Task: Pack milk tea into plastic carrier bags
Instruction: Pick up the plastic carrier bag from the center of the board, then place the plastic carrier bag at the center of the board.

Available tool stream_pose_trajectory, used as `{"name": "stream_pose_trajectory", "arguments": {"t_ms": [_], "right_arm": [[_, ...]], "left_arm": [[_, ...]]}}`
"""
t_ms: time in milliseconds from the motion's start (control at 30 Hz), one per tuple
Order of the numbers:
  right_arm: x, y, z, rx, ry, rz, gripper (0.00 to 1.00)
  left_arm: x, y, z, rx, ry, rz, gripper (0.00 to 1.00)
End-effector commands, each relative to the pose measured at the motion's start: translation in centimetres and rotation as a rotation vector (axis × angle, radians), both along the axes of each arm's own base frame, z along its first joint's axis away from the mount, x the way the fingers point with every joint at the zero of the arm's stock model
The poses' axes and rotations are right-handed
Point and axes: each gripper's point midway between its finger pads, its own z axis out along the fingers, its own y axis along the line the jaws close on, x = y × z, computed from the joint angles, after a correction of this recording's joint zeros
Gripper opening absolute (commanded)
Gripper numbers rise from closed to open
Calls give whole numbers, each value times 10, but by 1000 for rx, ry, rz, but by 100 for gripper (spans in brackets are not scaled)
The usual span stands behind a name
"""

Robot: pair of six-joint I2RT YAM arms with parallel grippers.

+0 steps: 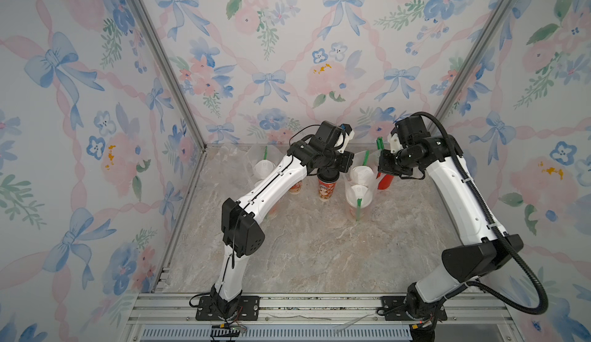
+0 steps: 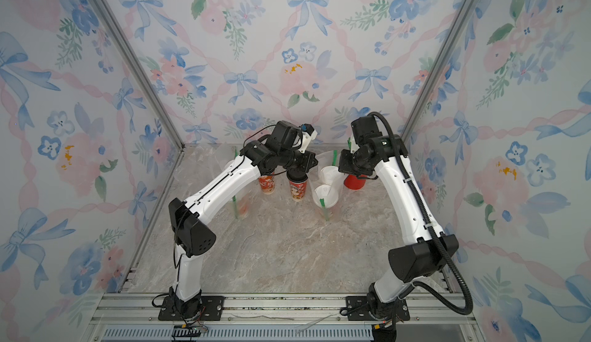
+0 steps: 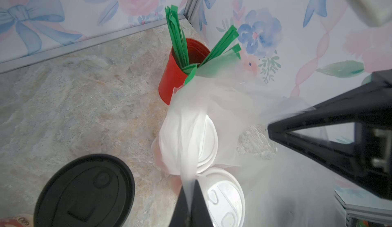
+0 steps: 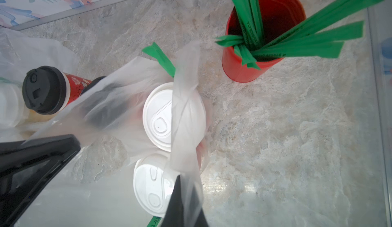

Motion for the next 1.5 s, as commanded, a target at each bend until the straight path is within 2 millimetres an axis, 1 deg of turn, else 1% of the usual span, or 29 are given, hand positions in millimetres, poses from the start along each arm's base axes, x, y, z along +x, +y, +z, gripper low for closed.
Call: {"name": "stream_pose_trajectory", "arguments": {"t_ms": [0,167,300,367,467,567,667,900,1033,1200,1333,1367,1467], "right_arm": [[33,2,15,31,-89,28,0],[68,0,17,56,-122,20,0],[96,1,15,50,-152,27,0],[109,1,17,46,-171,27,0],[128,2,11,51,-174,27,0],[143,4,7,55,-186,31,0],[156,2,1,55,-191,24,0],[175,-2,-1,82,-220,7,0],[183,0,-3,108,-229,5,0],[192,4,-11,123,-232,4,0],[195,4,-15,121,-230,4,0],[195,4,-15,121,-230,4,1],[194,5,-10,125,-242,3,13]], "left_arm": [[21,-2,17,-50,-35,30,0],[55,5,26,-89,-65,81,0],[78,1,28,-139,-96,76,0],[87,-2,28,-168,-109,67,0],[99,-3,29,-197,-131,79,0],[110,-1,27,-199,-159,97,0],[121,3,24,-193,-188,115,0],[139,11,27,-223,-226,142,0],[150,17,23,-237,-222,163,0],[164,24,8,-249,-200,190,0],[171,25,1,-264,-186,193,0],[171,24,-2,-267,-179,191,0],[173,27,-2,-276,-168,195,11]]}}
